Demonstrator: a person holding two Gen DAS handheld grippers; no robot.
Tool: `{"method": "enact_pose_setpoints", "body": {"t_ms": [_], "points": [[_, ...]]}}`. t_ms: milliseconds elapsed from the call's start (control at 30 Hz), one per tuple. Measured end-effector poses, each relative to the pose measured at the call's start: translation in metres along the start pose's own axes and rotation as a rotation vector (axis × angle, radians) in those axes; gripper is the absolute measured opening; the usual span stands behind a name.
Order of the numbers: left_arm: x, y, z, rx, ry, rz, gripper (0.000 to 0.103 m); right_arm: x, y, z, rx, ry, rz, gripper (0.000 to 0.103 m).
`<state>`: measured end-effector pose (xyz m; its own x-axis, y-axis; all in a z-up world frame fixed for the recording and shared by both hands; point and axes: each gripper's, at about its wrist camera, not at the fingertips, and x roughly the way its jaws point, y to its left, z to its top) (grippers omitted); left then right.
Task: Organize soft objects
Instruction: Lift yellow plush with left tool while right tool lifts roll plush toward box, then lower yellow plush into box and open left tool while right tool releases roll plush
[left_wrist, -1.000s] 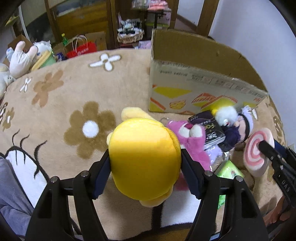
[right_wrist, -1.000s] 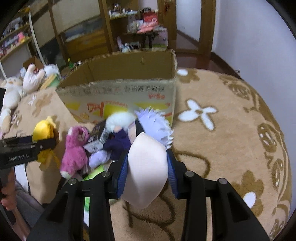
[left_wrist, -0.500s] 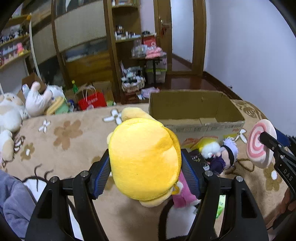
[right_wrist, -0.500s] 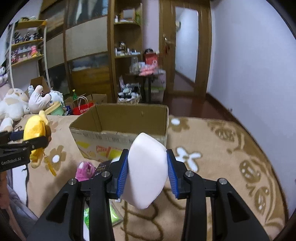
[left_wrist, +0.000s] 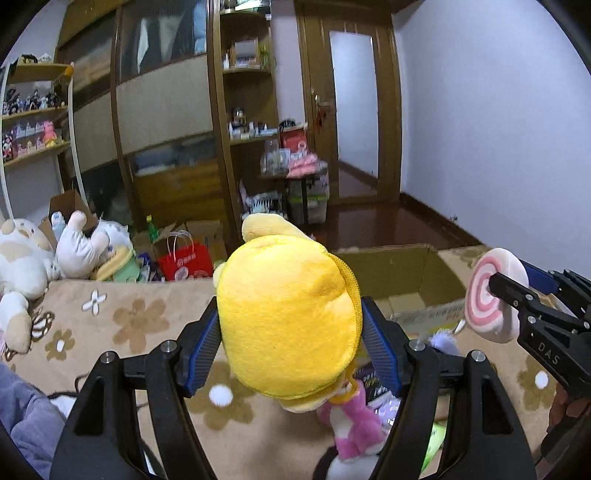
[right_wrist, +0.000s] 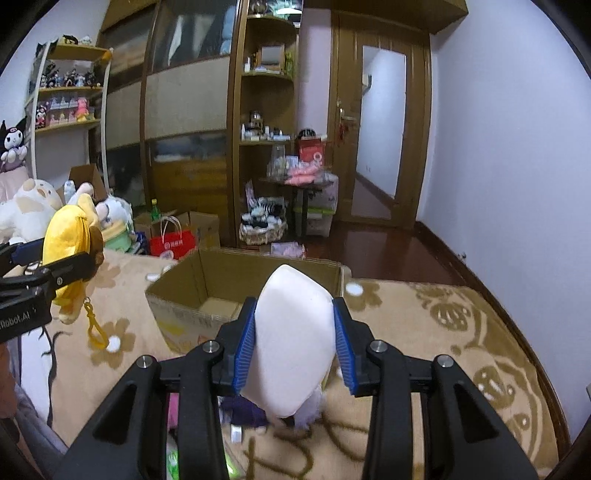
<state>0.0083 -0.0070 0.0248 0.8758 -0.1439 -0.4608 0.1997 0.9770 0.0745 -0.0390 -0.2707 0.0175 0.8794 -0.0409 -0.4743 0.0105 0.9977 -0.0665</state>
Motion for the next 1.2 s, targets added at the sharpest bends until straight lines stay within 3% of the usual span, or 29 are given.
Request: {"method": "enact_pose_setpoints", "body": {"t_ms": [400, 733, 967, 1200], "points": [[0.009, -0.015, 0.032, 0.117, -0.126, -0.008, 0.071, 0.008, -0.009, 0.042, 0.019, -0.073, 0.052, 0.043], [0.042, -0.021, 0.060, 0.142, -0.152, -0.062, 0.071, 0.030, -0.015, 0.069, 0.025, -0.122, 0.085, 0.046], [0.060, -0.016, 0.052, 0.132, -0.157, -0.105, 0.071, 0.057, -0.016, 0.063, 0.050, -0.098, 0.114, 0.047], [0.090, -0.009, 0.044, 0.097, -0.109, -0.128, 0.072, 0.097, -0.019, 0.041, 0.067, -0.029, 0.142, 0.047]]}}
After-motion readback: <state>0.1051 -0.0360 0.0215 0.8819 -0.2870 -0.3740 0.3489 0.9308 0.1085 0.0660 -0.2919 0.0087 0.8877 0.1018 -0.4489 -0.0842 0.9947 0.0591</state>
